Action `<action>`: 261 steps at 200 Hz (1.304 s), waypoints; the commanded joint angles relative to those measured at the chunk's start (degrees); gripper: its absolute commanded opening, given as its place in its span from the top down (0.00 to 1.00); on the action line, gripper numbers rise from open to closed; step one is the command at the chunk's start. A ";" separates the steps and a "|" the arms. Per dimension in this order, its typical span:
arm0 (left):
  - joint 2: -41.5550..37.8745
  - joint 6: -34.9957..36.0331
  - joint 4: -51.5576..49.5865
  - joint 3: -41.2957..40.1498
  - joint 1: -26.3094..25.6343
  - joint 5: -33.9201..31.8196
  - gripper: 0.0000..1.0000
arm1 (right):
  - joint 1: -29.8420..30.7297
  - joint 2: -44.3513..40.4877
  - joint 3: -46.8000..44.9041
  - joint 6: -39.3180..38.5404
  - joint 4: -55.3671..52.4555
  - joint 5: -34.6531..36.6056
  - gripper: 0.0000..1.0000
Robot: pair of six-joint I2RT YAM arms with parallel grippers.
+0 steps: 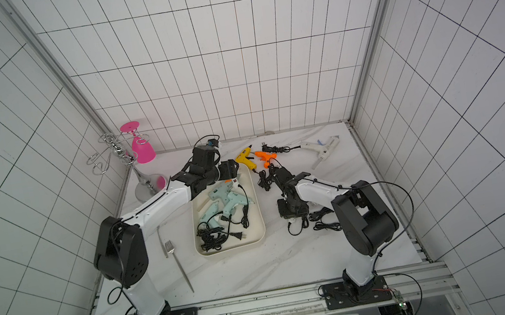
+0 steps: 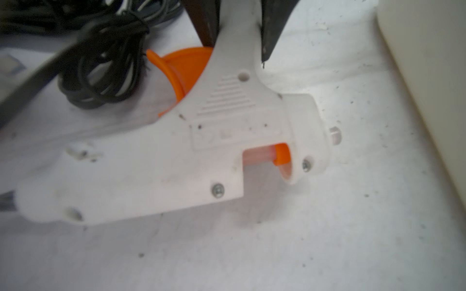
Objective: Put the hot melt glue gun into the storage box
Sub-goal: Pick up the hot melt adhesive gun from the center of the board.
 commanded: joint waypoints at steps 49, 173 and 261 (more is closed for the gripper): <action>-12.86 1.14 2.54 -7.75 -0.21 11.35 0.23 | -2.04 -13.17 2.53 -3.10 0.18 -12.78 0.98; -16.81 27.09 18.95 -23.33 -7.72 22.77 0.23 | -8.56 -22.24 11.72 4.50 1.00 -55.29 0.96; -19.11 28.25 40.70 -29.31 -13.31 15.78 0.24 | -6.33 -24.86 5.53 17.28 15.53 -66.01 0.96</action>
